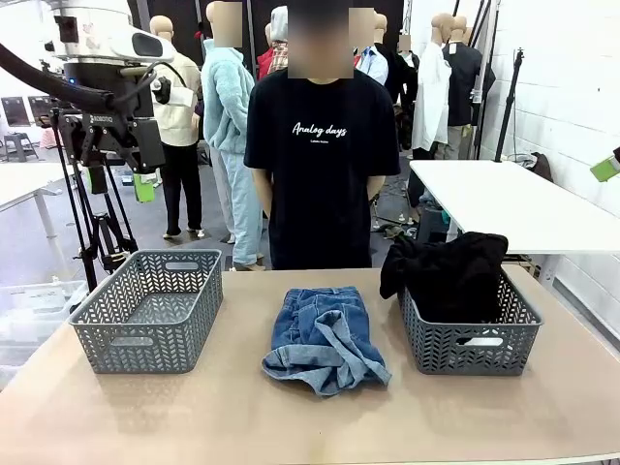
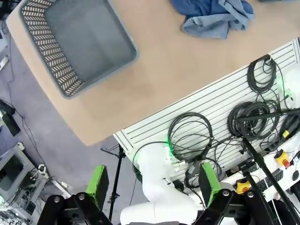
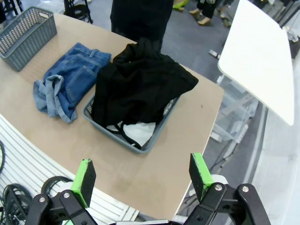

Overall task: Sort the tops and bottoms.
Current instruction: Lift clothes from the center of the table with your right hand.

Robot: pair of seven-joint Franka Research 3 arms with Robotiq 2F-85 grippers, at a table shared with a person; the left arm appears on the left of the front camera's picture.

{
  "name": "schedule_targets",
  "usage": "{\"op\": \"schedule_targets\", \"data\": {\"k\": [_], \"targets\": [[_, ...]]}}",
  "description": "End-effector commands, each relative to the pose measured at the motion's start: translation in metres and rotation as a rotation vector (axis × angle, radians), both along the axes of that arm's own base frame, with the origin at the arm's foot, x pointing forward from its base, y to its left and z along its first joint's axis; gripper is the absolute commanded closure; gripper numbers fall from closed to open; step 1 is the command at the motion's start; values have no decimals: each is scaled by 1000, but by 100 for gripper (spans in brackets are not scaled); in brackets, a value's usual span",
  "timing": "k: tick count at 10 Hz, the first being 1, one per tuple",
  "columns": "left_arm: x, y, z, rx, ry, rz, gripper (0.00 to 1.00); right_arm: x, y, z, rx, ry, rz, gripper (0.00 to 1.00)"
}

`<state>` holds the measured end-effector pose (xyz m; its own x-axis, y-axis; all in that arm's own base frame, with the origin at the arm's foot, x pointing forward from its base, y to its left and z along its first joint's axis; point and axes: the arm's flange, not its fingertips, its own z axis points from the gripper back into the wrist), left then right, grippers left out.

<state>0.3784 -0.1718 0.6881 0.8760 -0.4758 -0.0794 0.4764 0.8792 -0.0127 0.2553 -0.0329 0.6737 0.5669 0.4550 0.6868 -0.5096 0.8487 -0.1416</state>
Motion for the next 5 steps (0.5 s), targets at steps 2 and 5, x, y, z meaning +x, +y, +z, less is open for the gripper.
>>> {"op": "schedule_targets", "data": {"k": [2, 5], "targets": [[4, 8, -5, -22, -24, 35, 0, 2, 1, 0, -10, 1, -3, 0], [15, 61, -17, -49, -124, -197, 0, 2, 1, 0, -10, 1, -3, 0]]}}
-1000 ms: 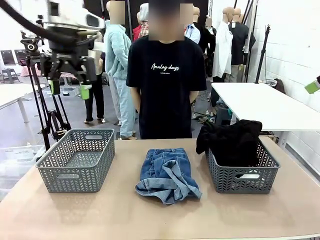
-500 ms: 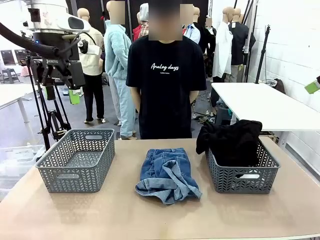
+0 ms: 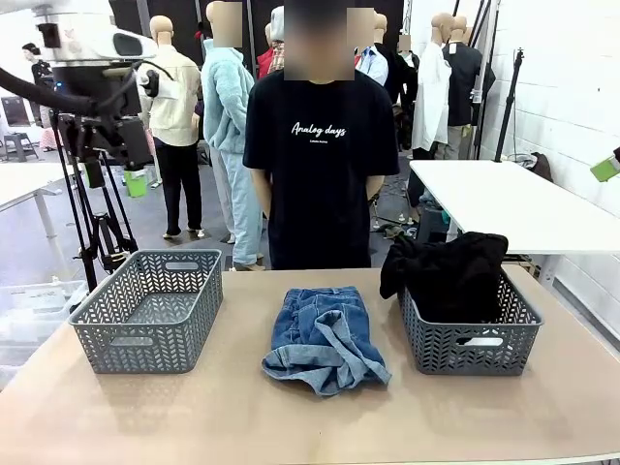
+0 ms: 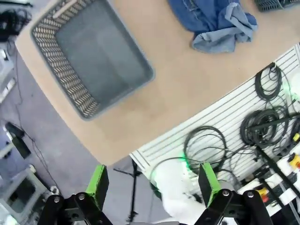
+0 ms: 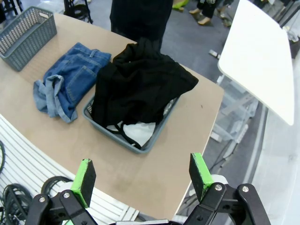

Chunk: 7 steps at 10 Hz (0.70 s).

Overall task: Sort the tops and bottoms.
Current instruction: Lift clothes from the center of the table with your right hand.

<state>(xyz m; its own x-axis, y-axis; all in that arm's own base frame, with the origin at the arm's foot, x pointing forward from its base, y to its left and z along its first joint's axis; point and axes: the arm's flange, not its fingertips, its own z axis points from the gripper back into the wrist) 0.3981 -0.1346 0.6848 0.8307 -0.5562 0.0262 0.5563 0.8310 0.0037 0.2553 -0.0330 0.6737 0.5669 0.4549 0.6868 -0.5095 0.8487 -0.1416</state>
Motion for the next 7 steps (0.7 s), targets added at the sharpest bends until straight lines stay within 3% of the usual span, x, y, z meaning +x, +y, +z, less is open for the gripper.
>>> {"op": "schedule_targets", "data": {"k": [1, 3, 7], "targets": [[-5, 28, -14, -23, -19, -147, 0, 2, 1, -1, -10, 1, -3, 0], [-4, 17, -14, -53, -25, -278, 0, 2, 1, -1, -10, 1, -3, 0], [5, 9, -28, -96, -82, -308, 0, 2, 1, -1, -10, 1, -3, 0]]}}
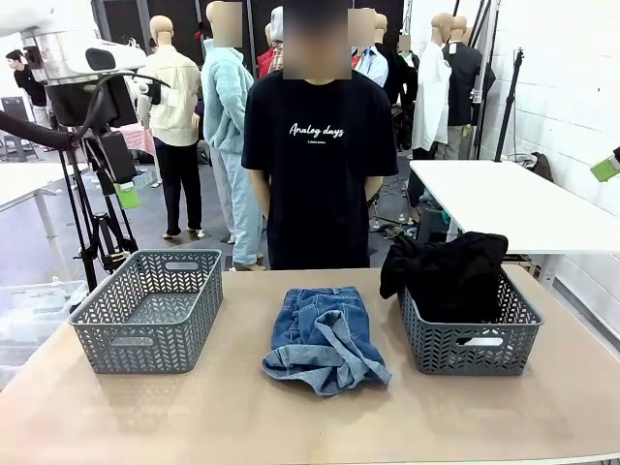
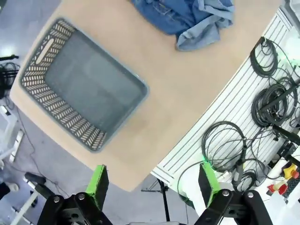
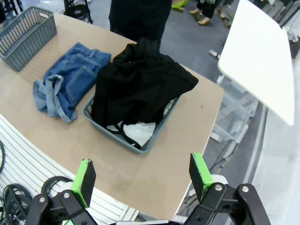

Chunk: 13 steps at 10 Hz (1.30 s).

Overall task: Sort the tops and bottoms.
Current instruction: Lift clothes from the center of the table with your right hand.

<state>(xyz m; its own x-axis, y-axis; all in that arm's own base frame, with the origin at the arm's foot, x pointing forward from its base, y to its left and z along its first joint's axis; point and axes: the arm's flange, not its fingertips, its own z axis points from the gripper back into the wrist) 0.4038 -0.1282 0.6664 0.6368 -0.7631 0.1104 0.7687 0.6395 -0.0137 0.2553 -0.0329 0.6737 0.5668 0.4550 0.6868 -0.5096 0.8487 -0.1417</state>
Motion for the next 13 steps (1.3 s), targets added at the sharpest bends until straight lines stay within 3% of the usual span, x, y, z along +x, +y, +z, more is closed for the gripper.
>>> {"op": "schedule_targets", "data": {"k": [1, 2, 3, 5, 7, 8, 11, 13], "targets": [[-2, -2, -6, -34, -117, 9, 0, 2, 1, -1, -10, 1, -3, 0], [-6, -4, -1, -88, -220, 37, 0, 2, 1, -1, -10, 1, -3, 0], [-8, -4, 2, -101, -250, 43, 0, 2, 1, -1, -10, 1, -3, 0], [6, -3, 12, -56, -189, 27, 0, 2, 1, -1, -10, 1, -3, 0], [6, -3, 12, -56, -189, 27, 0, 0, 0, 0, 0, 0, 0, 0], [6, -3, 12, -56, -189, 27, 0, 48, 30, -3, -3, 61, -7, 0], [6, -3, 12, -56, -189, 27, 0, 116, 128, -12, -34, 118, 186, 0], [6, -3, 12, -56, -189, 27, 0, 164, 203, -46, -70, 232, 334, 0]]}}
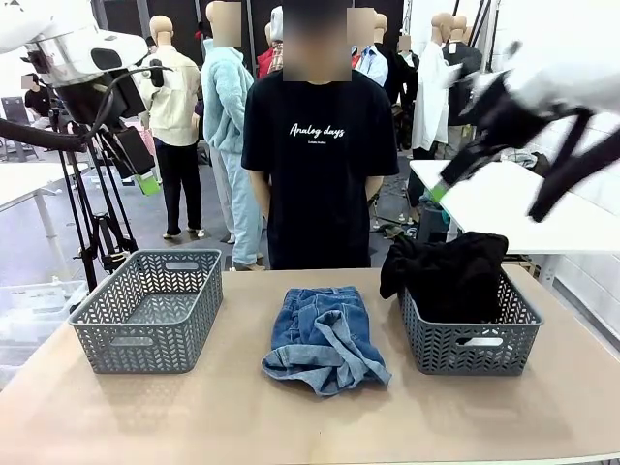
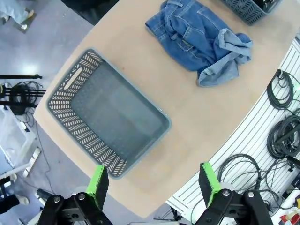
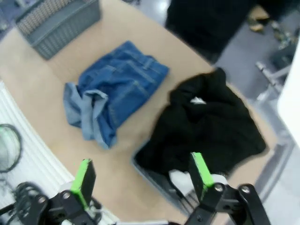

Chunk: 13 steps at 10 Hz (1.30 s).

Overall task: Sort the tops and bottoms.
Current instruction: Lift clothes from the center of the table with your right hand.

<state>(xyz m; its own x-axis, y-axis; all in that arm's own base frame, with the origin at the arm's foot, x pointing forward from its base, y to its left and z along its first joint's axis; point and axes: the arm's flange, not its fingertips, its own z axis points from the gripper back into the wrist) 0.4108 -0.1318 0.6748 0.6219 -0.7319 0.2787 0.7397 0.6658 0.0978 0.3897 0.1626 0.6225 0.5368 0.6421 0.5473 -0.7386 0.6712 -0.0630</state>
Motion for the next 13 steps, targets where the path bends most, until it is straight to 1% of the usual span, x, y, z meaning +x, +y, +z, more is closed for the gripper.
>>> {"op": "schedule_targets", "data": {"k": [1, 3, 5, 6, 9, 10, 11, 12, 13], "targets": [[-1, 0, 4, 2, 8, -5, 0, 43, 42, -12, -47, 41, 104, 0], [-1, 0, 4, 2, 8, -5, 0, 67, 91, -50, -107, 40, 128, 0], [-1, 0, 4, 2, 8, -5, 0, 88, 108, -82, -147, 52, 95, 0], [-1, 0, 4, 2, 8, -5, 0, 65, 103, -66, -92, 74, 132, 0], [-1, 0, 4, 2, 8, -5, 0, 65, 103, -66, -92, 74, 132, 0], [-1, 0, 4, 2, 8, -5, 0, 72, 109, -70, -106, 65, 128, 0], [-1, 0, 4, 2, 8, -5, 0, 65, 124, -74, -93, -106, 27, 0], [-1, 0, 4, 2, 8, -5, 0, 72, 142, -76, -67, -216, -2, 0], [-1, 0, 4, 2, 8, -5, 0, 87, 151, -81, -103, -295, -95, 0]]}}
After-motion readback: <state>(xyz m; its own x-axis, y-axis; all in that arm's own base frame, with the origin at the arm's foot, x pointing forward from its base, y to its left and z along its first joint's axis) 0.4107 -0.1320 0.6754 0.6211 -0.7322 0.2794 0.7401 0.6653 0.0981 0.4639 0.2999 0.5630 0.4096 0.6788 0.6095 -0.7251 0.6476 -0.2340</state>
